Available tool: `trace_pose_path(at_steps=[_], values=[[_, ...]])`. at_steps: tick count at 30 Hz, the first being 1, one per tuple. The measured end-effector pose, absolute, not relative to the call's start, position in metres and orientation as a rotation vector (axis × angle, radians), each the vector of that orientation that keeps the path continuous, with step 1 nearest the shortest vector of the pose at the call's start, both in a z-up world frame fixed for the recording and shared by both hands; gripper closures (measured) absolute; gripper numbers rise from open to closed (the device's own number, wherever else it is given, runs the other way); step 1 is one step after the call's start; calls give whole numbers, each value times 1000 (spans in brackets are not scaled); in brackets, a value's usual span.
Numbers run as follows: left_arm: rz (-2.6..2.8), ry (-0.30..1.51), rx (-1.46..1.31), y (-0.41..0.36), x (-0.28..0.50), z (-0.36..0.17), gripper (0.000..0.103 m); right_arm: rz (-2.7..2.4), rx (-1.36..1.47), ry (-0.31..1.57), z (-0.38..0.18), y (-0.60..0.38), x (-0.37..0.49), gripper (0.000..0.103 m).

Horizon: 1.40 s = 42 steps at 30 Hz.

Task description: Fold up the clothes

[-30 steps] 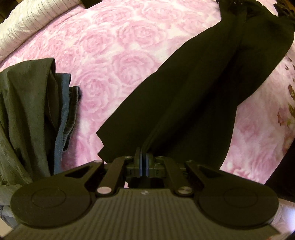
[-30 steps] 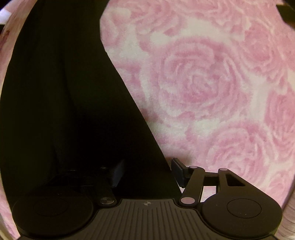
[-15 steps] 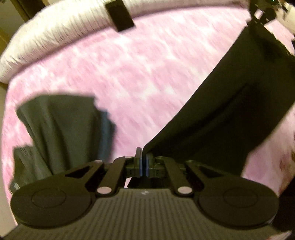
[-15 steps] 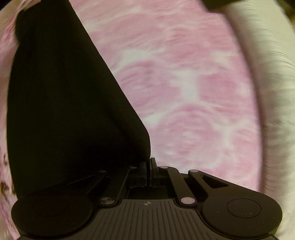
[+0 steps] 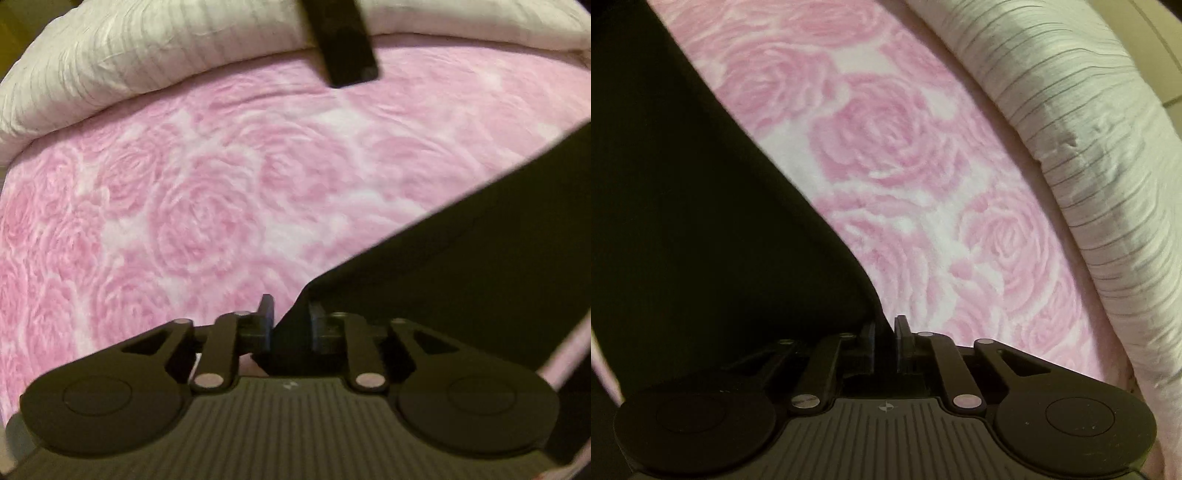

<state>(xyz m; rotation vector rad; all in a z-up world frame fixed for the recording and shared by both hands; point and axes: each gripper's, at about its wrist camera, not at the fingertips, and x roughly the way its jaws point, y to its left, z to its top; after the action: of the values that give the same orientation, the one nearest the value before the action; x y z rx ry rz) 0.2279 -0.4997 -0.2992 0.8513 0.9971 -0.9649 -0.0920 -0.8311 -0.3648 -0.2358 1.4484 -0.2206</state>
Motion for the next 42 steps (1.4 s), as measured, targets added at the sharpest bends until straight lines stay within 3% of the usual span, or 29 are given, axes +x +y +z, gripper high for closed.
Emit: trace_pose_path(at_steps=[5,11,12,14,16,20,25,27,30,37,42], values=[[-932,966,836,-487,231,-302,84,-337,-273,1365,-367,-813,-97,95],[-901,949,863,-450,233,-287,77,-440,-196,1277,-348,-781,-108,93],[-894,947,872,-442,235,-284,77,-447,-178,1262,-343,-772,-111,88],[-934,937,842,-424,229,-271,77,-454,-143,1235,-336,-751,-116,37],[-995,927,789,-407,220,-255,77,-430,-112,1201,-331,-723,-121,29],[-1203,889,891,-377,166,-249,75,-346,-63,1201,-333,-670,-123,29],[-1211,755,1400,-349,117,-324,76,-311,-17,1226,-345,-620,-122,29],[-1154,669,1455,-340,121,-342,86,-322,-11,1238,-345,-608,-123,29],[-1097,667,1390,-338,138,-346,92,-354,-7,1249,-343,-600,-126,29],[-885,568,1333,-330,193,-333,94,-444,6,1256,-332,-591,-130,29],[-691,652,1256,-328,261,-331,94,-446,21,1243,-328,-571,-128,29]])
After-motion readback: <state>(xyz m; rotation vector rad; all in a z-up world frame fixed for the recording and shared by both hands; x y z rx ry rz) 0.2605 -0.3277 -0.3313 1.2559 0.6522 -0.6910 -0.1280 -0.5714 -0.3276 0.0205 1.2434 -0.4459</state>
